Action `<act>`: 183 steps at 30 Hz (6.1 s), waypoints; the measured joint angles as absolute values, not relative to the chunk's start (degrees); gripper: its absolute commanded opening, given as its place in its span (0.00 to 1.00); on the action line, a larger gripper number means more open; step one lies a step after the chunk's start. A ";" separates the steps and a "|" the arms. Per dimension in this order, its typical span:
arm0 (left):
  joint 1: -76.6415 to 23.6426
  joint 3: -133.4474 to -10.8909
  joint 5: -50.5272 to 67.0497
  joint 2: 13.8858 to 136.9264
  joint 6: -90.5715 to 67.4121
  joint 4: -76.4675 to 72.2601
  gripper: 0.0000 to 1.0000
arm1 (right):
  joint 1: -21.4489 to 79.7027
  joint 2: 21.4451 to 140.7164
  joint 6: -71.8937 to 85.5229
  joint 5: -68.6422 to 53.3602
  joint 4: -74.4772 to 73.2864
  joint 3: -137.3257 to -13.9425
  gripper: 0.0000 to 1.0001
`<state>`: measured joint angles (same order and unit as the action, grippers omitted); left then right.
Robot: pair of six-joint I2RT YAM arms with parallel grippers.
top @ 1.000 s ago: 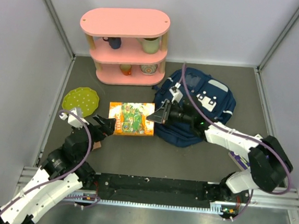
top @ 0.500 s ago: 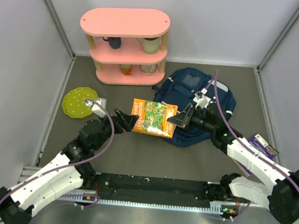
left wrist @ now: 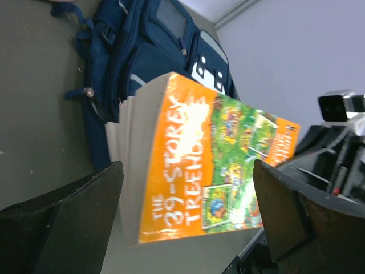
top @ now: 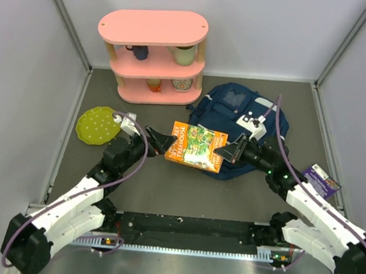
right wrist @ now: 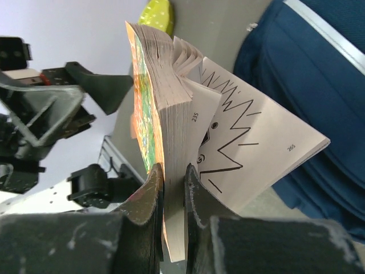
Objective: Pack the student bag
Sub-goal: Pick up the book from the center of the board, then place the book in the student bag.
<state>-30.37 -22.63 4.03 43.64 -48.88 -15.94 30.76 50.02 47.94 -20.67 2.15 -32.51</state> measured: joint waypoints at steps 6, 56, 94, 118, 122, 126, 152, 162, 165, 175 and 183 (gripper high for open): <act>-29.93 -20.01 10.70 52.86 -49.95 -25.06 0.99 | 28.95 54.63 47.66 -20.95 4.93 -23.97 0.00; -28.12 -22.57 31.59 59.22 -48.86 -32.71 0.00 | 18.48 45.71 45.01 -27.57 3.27 -17.34 0.97; -27.83 -27.77 52.58 71.37 -59.72 -56.88 0.47 | 18.35 59.05 67.16 -51.16 49.56 -20.34 0.00; -46.63 -60.51 17.87 84.77 -3.99 5.37 0.96 | 17.34 20.25 40.93 21.06 -40.16 -38.02 0.00; -48.45 -64.79 16.29 92.82 2.72 10.31 0.92 | 17.34 19.03 39.88 24.71 -42.89 -39.53 0.00; -50.28 -67.99 14.24 98.35 7.01 13.23 0.90 | 17.32 18.06 39.40 27.11 -44.25 -40.64 0.00; -54.70 -73.14 5.13 106.10 11.84 13.52 0.00 | 17.32 17.50 39.62 29.02 -48.31 -40.64 0.00; -54.70 -84.40 8.14 104.86 4.95 18.20 0.00 | 17.34 10.24 48.05 25.23 -59.37 -42.87 0.00; -54.43 -88.36 7.88 104.09 3.25 18.96 0.00 | 17.34 7.31 51.44 22.46 -62.78 -42.89 0.00; -53.52 -102.74 9.63 106.85 -3.51 25.36 0.00 | 17.34 0.25 64.29 10.81 -64.25 -37.82 0.00; -54.96 -107.07 11.35 110.54 -8.51 28.56 0.00 | 17.34 0.27 69.76 5.15 -52.58 -29.08 0.00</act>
<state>-54.96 -107.07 11.35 110.54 -8.51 28.56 17.34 0.27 69.76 5.15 -52.58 -29.08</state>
